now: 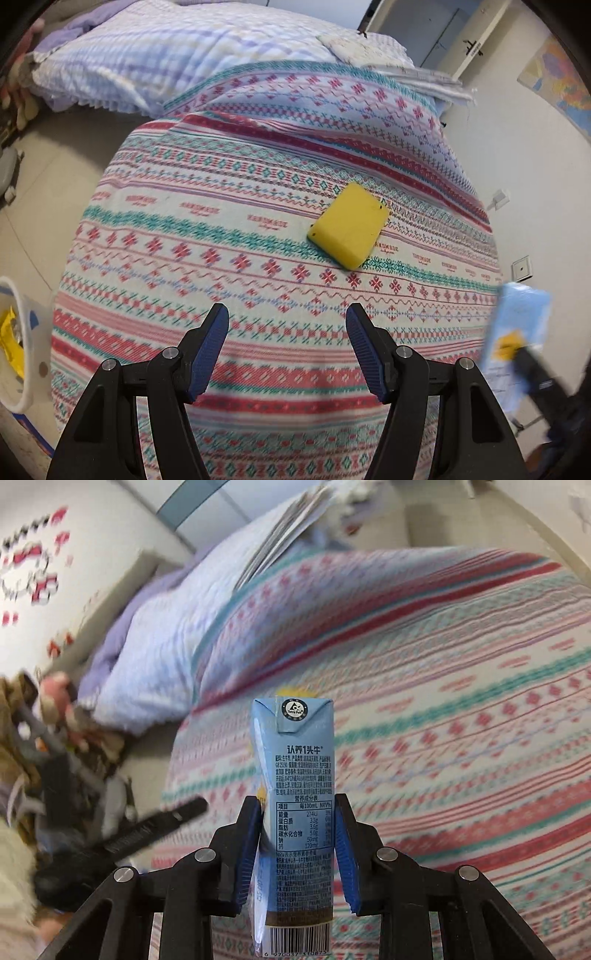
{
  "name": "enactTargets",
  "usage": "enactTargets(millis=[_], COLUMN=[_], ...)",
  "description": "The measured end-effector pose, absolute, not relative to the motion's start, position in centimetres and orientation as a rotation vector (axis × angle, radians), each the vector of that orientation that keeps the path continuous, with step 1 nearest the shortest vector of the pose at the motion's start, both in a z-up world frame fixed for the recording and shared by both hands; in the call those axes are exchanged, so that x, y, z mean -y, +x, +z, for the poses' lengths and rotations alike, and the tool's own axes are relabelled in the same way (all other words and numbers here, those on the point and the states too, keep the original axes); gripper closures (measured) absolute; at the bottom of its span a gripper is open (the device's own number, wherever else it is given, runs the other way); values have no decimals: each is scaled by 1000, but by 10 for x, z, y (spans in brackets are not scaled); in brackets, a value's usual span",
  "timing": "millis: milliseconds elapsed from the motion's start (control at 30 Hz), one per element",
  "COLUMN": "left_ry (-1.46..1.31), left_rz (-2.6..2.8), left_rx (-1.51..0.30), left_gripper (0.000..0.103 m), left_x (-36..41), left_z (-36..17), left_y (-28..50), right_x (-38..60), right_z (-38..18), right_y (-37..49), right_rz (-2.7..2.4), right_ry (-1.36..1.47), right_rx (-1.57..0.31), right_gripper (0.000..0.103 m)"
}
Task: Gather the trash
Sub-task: 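Return to the bed and grasp milk carton with right gripper while left grasps yellow sponge, then carry the yellow sponge and milk carton toward the wastebasket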
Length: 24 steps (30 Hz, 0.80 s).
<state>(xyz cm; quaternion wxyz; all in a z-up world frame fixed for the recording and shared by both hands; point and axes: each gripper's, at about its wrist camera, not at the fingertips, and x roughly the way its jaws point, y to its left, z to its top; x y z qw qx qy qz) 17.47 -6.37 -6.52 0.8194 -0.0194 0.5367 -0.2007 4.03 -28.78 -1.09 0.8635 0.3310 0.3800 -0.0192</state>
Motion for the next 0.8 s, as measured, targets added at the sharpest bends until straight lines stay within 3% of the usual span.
enactTargets(millis=[267,400,600,633,667,700,800], left_ry=[123,249,362,379,388,370,245], left_rz=[-499,-524,-483,-471,-458,-467,-477], left_rx=[-1091,-1039,-1055,-1052,-1052,-1066,-1060], left_gripper=[34,16,16,23,41,51,59], left_x=[129,160,190,192,191,188,173], left_z=[-77,-77,-106,-112,-118,-120,-109], left_y=[200,211,229,230,232,233,237], right_x=[309,309,313,313,313,313,313], right_z=[-9,-3,-8,-8,-8,-8,-8], right_y=[43,48,54,55,56,58,59], right_rz=[-21,0,12,13,16,21,13], right_ry=[771,762,769,765,762,760,741], right_rx=[-779,-762,-776,-778,-781,-782,-777], right_gripper=[69,69,68,68,68,68,68])
